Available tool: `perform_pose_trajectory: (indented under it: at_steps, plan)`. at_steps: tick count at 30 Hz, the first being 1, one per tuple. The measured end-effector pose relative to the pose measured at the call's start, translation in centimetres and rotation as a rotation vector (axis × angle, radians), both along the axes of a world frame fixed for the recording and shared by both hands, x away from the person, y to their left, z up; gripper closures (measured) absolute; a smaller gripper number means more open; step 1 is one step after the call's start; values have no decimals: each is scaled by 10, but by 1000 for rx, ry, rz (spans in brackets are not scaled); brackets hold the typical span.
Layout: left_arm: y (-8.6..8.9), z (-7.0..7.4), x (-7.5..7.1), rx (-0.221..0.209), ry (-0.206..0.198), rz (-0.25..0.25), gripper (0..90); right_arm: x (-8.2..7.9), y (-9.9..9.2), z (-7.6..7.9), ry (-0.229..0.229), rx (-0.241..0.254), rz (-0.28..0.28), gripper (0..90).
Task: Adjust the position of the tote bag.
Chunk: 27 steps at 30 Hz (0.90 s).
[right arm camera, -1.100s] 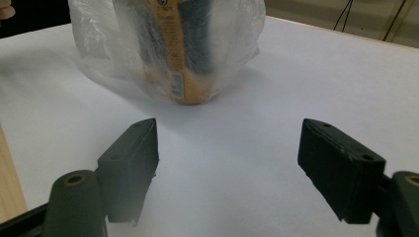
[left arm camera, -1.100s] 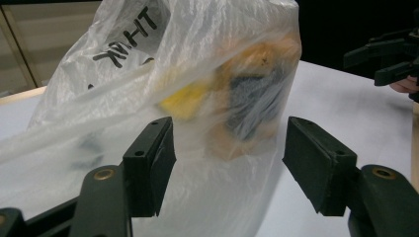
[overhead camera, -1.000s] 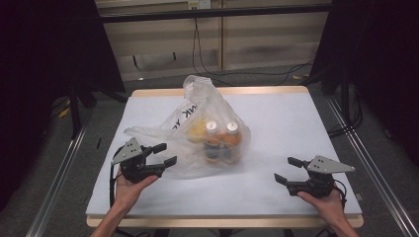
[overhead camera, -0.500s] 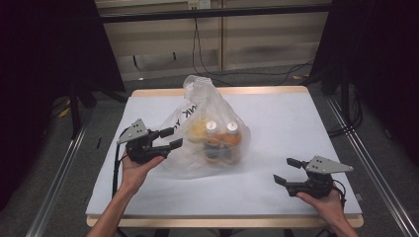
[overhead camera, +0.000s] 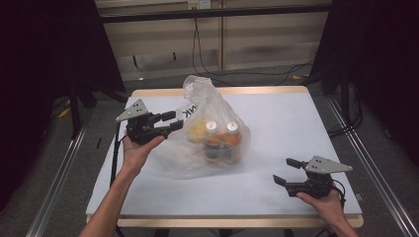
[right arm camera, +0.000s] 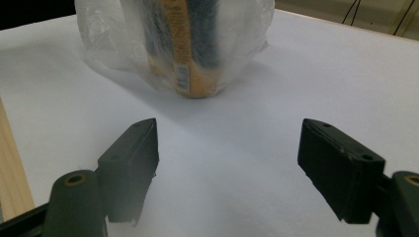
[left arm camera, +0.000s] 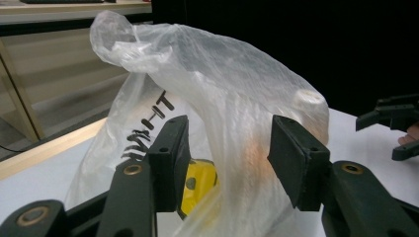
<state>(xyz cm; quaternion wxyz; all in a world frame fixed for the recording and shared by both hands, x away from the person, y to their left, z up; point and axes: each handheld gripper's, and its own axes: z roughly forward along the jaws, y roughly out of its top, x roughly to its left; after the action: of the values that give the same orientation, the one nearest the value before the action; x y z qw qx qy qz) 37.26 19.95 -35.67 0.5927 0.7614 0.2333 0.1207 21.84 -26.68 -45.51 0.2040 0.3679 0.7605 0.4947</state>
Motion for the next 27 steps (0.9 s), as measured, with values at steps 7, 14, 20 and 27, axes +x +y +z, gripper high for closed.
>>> perform_pose_trajectory:
  at_steps: [7, 14, 20, 27]
  plan:
    - [-9, 5, 15, 35, 27, -40, 542, 0, 0, 0, 4, 1, 0, 233]
    - [-19, 12, 34, 59, 51, -31, 488, 0, 0, 0, 2, 0, 1, 232]
    - [-27, 17, 41, 55, 61, -27, 458, 0, 0, 0, 2, -2, 6, 231]
    - [-34, 10, 54, 41, 89, 1, 410, 0, 0, 0, 5, -1, 8, 229]
